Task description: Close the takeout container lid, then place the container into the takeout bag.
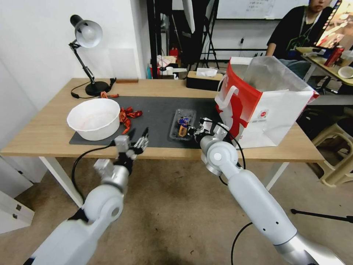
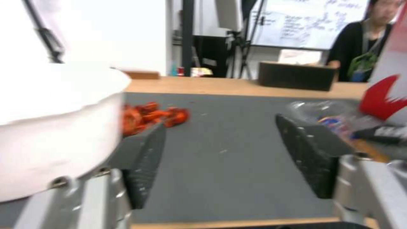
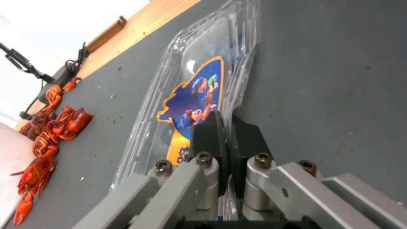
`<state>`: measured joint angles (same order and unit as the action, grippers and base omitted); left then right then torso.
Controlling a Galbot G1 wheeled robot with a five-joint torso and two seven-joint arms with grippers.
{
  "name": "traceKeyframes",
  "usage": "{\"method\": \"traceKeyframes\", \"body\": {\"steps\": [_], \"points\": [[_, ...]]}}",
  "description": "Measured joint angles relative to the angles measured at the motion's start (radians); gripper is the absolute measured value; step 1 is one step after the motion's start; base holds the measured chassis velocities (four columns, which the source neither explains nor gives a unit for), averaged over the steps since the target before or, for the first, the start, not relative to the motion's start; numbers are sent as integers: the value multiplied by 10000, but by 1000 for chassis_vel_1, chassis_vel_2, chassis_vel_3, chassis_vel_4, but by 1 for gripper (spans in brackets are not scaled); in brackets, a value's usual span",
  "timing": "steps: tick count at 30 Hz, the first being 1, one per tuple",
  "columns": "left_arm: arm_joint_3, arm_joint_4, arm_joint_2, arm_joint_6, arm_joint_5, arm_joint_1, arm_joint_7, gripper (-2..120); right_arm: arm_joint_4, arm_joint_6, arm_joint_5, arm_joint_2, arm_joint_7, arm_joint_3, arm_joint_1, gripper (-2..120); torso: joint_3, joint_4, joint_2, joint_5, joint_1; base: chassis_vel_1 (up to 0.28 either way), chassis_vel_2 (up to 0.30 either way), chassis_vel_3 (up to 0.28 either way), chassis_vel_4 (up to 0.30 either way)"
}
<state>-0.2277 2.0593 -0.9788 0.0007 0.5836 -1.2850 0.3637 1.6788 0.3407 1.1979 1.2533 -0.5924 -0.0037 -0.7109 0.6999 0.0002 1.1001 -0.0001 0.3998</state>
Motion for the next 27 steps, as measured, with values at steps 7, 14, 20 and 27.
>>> {"method": "traceKeyframes", "body": {"steps": [7, 14, 20, 27], "points": [[-271, -96, -41, -276, -1419, -728, 204, 99, 485, 7, -18, -325, -66, 663, -608, 0, 1, -13, 0, 1, 0, 0, 0, 0, 0], [-652, -215, -127, -951, -1851, -1635, 233, 100, 485, 9, -54, -311, -31, 641, -562, 0, 0, 1, 0, 0, 0, 0, 0, 0, 0], [-907, -355, -182, -1301, -1961, -2149, 220, 100, 443, 12, -56, -273, -15, 581, -449, 0, 1, -1, 0, 0, 0, 0, 0, 0, 0], [-1177, -622, -179, -1766, -2049, -2678, 97, 100, 605, -23, 53, -269, 89, 614, -404, 0, 1, -1, -1, 1, 3, 0, 0, 0, 0]]}}
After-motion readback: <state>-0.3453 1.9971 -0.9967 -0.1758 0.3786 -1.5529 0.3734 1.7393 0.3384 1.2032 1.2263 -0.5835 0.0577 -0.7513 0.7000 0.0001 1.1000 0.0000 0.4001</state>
